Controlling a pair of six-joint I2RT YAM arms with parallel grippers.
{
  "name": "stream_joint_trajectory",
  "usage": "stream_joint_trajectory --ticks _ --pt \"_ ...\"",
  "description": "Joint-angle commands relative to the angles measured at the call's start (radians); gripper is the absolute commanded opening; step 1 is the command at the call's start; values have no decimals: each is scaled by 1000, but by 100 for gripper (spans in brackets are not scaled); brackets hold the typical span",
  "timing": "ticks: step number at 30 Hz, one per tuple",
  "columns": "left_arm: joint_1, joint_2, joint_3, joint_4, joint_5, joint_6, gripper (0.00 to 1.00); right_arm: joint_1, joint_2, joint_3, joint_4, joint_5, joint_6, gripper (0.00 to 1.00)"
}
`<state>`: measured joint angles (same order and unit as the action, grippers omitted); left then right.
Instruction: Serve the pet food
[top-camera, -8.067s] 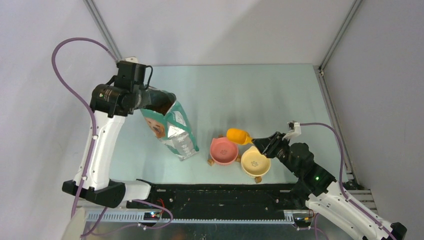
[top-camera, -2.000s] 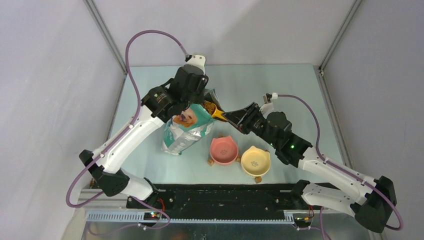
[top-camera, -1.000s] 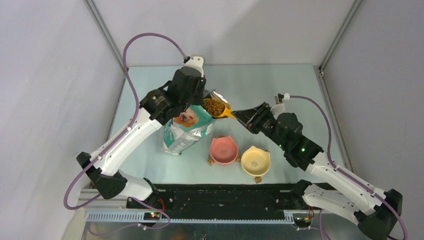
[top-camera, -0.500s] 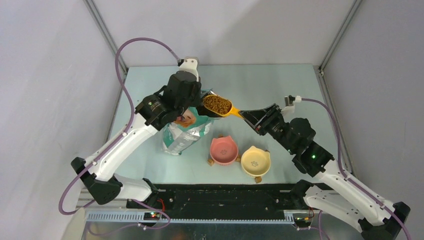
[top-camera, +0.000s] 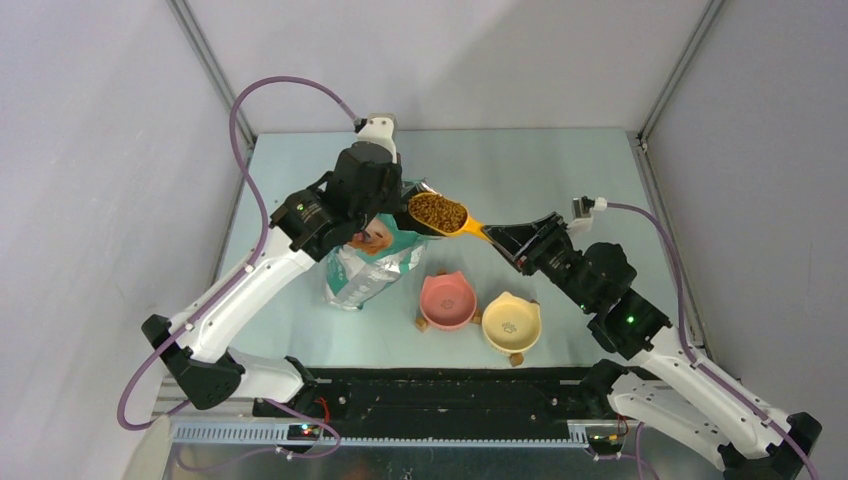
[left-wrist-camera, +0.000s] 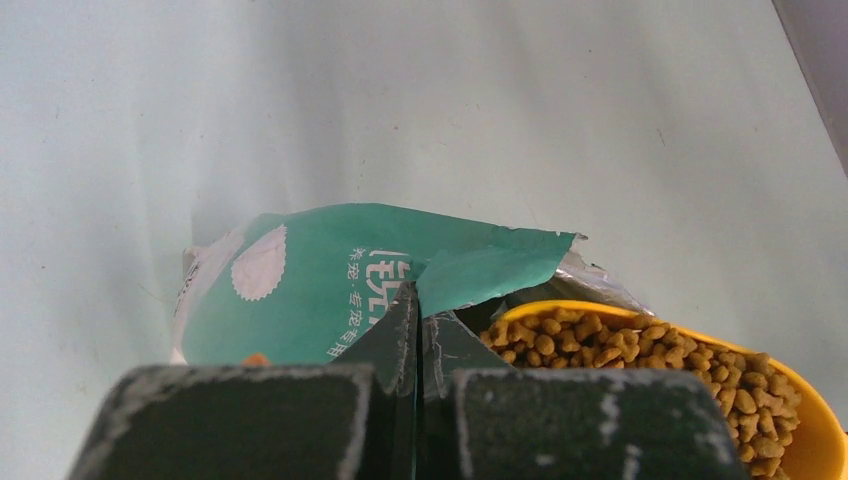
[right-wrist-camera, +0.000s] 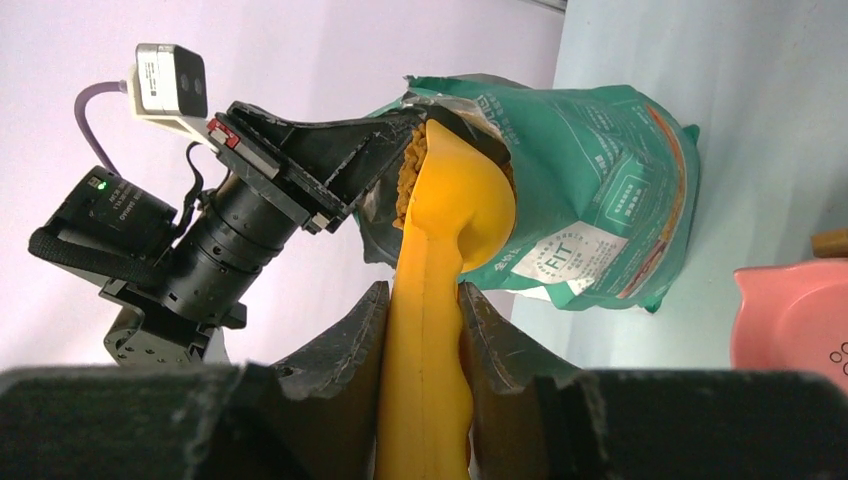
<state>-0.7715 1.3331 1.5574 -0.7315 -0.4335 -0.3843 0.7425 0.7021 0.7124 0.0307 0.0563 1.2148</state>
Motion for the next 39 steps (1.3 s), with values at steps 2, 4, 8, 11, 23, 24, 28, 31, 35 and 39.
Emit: stream_joint_trajectory --ticks 2,4,8,11,23,24,28,31,35,39 --pt "2 -51 0 61 10 -29 0 -18 -13 -2 97 -58 19 0" --pt "2 -51 0 63 12 -31 0 -24 -23 -16 124 -84 24 0" --pt "3 -52 -2 66 26 -33 0 -30 -36 -23 117 -91 25 0" --pt "2 -55 -5 68 29 -35 0 -34 -45 -35 130 -98 33 0" --pt "5 -67 -19 71 21 -37 0 -48 -114 -62 116 -76 33 0" --pt "4 -70 -21 71 19 -36 0 -48 -119 -62 115 -75 32 0" --pt "4 -72 -21 74 18 -30 0 -50 -128 -62 115 -77 33 0" --pt "4 -71 -21 72 15 -30 0 -53 -134 -62 118 -89 33 0" --pt "4 -71 -26 77 11 -30 0 -58 -147 -62 105 -95 35 0" --pt "6 -72 -30 80 2 -31 0 -63 -166 -62 90 -101 32 0"
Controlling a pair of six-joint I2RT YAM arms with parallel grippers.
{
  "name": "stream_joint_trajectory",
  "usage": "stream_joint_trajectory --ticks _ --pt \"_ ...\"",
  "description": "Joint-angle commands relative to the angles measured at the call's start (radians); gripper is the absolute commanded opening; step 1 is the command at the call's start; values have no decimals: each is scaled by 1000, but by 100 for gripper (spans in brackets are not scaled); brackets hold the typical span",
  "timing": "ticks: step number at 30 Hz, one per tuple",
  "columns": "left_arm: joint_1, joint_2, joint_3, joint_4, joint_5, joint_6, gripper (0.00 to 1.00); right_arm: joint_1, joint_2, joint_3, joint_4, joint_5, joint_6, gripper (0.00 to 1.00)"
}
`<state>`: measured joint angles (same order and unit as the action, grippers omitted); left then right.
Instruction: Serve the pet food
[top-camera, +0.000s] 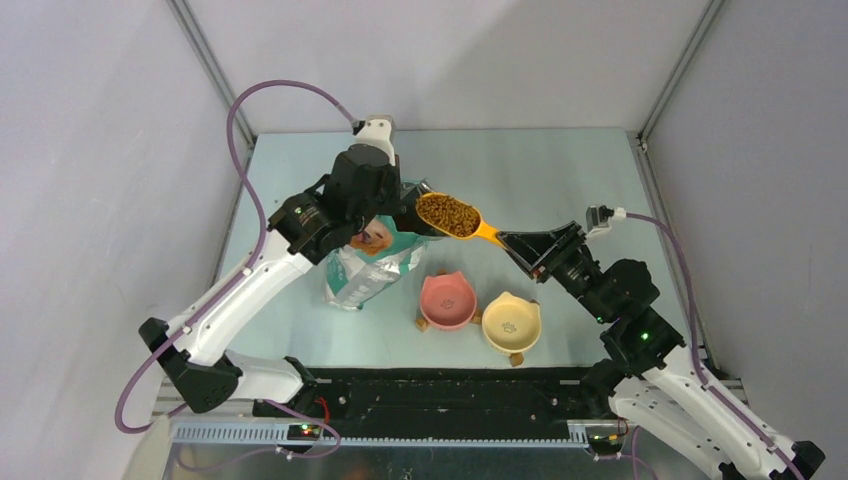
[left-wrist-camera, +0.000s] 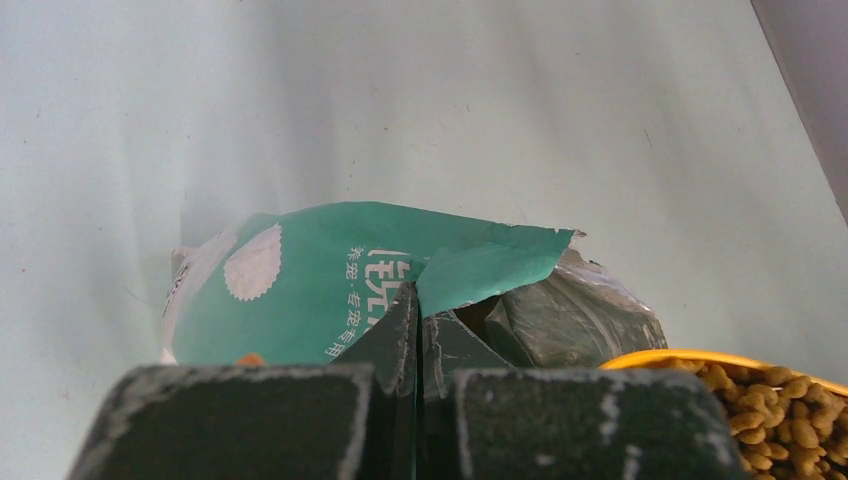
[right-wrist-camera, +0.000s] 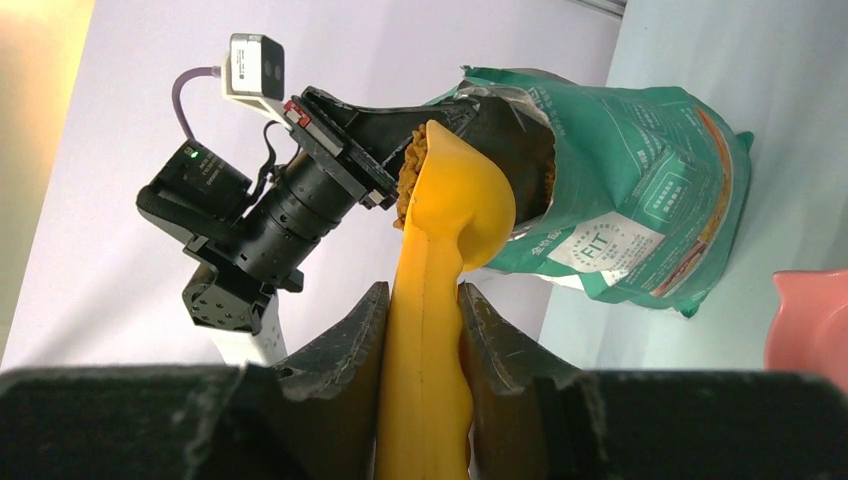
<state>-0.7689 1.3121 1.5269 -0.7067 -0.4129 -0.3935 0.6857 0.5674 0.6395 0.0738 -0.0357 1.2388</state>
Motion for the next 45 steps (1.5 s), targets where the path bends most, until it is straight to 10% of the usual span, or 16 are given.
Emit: stream_joint_trajectory --ticks 1,45 --pt "3 -52 -1 56 -23 -21 0 -8 -35 11 41 -9 8 0" --pt "31 -7 -6 94 -40 -62 0 -31 -367 -44 -268 23 -7 0"
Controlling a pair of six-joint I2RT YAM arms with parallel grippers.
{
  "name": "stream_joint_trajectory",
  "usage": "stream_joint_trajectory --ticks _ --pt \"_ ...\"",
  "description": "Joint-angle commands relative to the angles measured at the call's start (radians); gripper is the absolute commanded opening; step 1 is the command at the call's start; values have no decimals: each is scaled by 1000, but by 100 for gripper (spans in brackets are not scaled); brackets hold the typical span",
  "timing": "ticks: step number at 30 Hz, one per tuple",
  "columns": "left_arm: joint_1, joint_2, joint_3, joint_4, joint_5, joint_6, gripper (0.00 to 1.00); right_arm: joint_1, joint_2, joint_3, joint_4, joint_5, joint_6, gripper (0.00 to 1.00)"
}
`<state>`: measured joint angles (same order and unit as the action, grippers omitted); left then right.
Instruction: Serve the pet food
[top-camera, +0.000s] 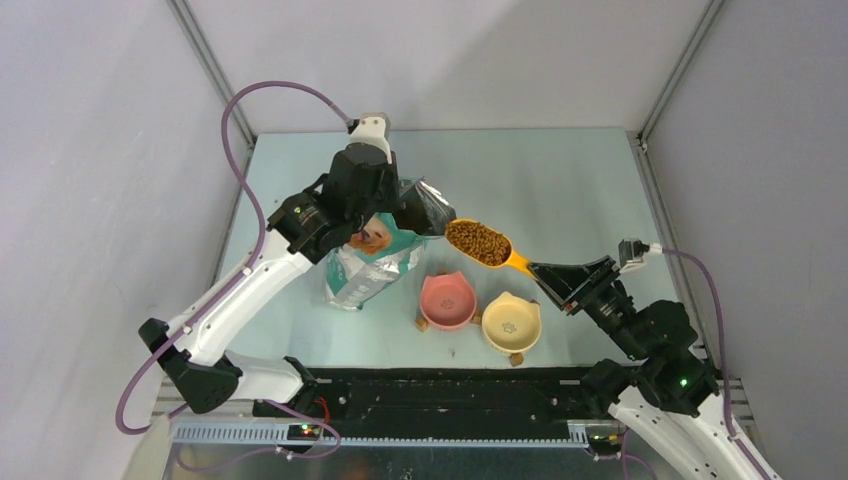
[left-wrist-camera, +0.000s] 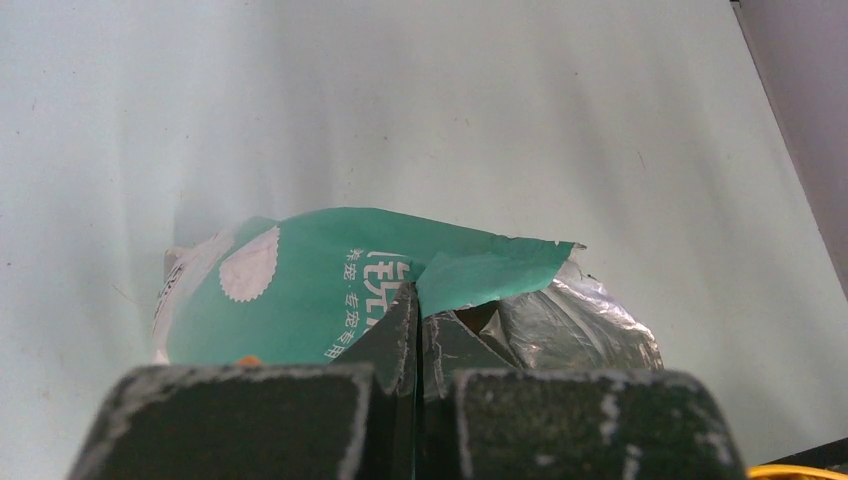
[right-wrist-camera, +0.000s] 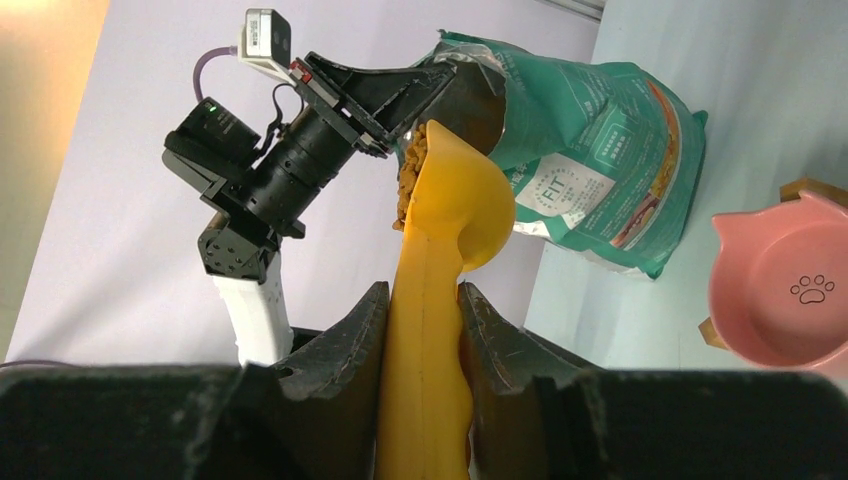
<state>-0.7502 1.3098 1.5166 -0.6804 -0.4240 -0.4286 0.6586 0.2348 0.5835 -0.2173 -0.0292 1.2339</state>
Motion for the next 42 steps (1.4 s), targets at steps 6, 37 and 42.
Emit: stream_joint_trajectory --ticks 6,37,42 --pt "19 -2 8 65 -34 -31 0 -4 -55 -2 -7 -1 10 0" --pt "60 -1 27 37 -61 -59 0 -4 -197 -119 -193 -6 40 0" --pt "60 -15 13 42 -48 -55 0 -4 -194 -184 -176 -11 54 0"
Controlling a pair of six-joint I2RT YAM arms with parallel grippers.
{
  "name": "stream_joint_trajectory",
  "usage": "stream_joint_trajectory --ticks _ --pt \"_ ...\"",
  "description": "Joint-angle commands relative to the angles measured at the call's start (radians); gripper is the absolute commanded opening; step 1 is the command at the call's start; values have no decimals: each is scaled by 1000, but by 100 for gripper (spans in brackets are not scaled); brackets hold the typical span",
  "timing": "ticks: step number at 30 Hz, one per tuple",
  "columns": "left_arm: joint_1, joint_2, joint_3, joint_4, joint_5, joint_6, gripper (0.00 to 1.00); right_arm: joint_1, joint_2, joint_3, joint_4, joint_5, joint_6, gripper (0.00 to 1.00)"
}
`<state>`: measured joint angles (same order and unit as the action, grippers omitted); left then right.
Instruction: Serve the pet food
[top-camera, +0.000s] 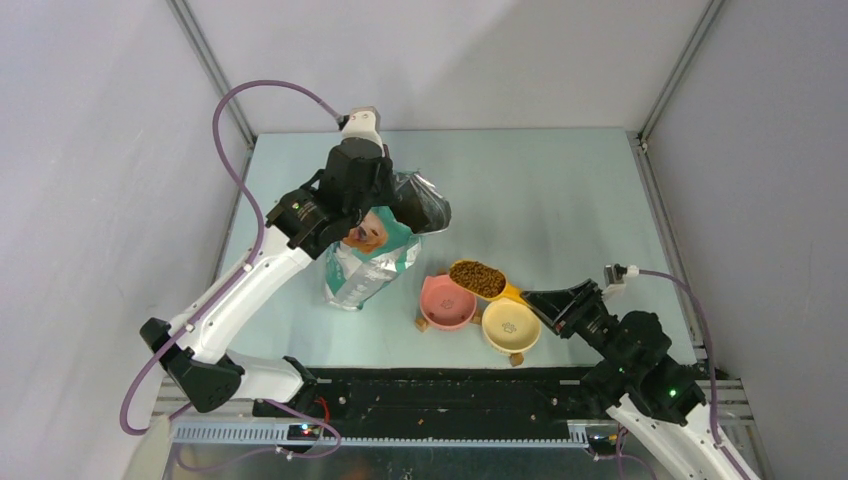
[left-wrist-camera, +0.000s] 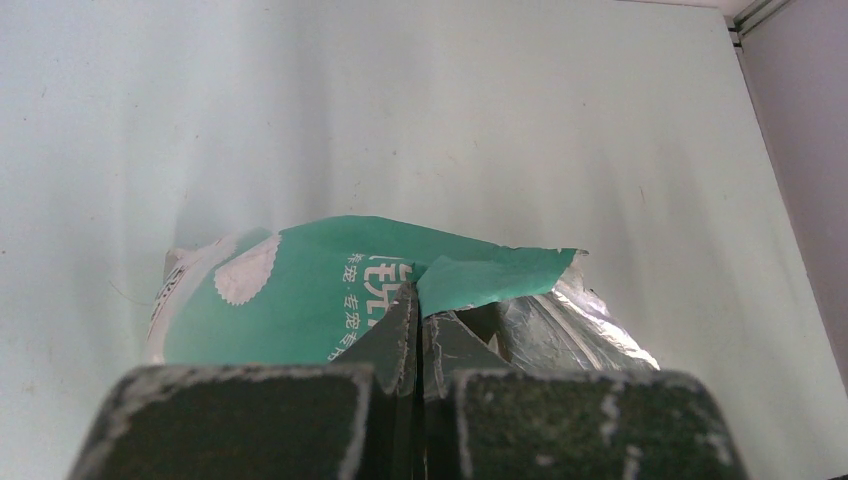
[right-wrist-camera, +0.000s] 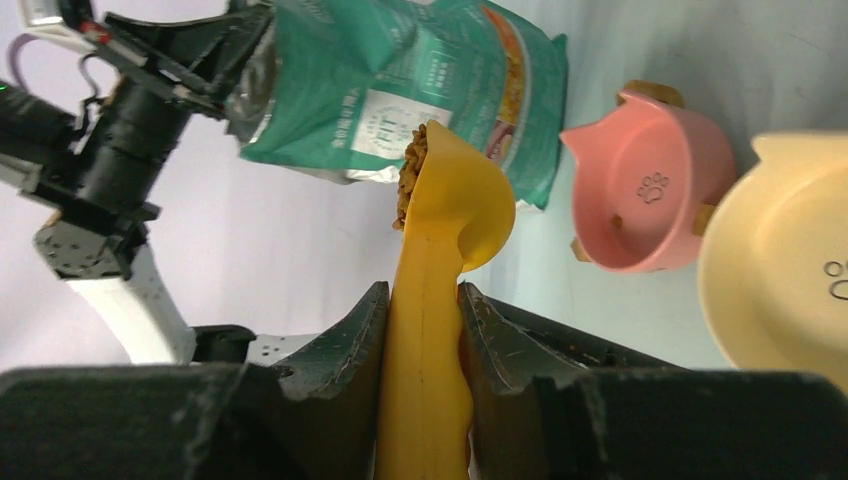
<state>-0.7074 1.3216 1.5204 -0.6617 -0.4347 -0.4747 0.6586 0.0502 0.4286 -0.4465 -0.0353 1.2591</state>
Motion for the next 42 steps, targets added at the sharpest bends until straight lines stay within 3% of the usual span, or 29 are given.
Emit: stream_joint_trajectory --ticks 1,15,26,34,42 --pt "18 -31 1 23 -34 -9 0 -4 -11 -37 55 -5 30 0" --pt "18 -92 -90 49 23 -25 0 -7 43 -235 204 -32 60 0" --pt "19 -122 -157 74 67 -32 0 -16 158 -197 161 -33 3 0" --pt "17 -127 -172 69 46 -22 0 -22 240 -89 36 -38 -90 0" --pt "17 -137 -155 47 25 -29 0 -24 310 -59 28 -90 -141 0"
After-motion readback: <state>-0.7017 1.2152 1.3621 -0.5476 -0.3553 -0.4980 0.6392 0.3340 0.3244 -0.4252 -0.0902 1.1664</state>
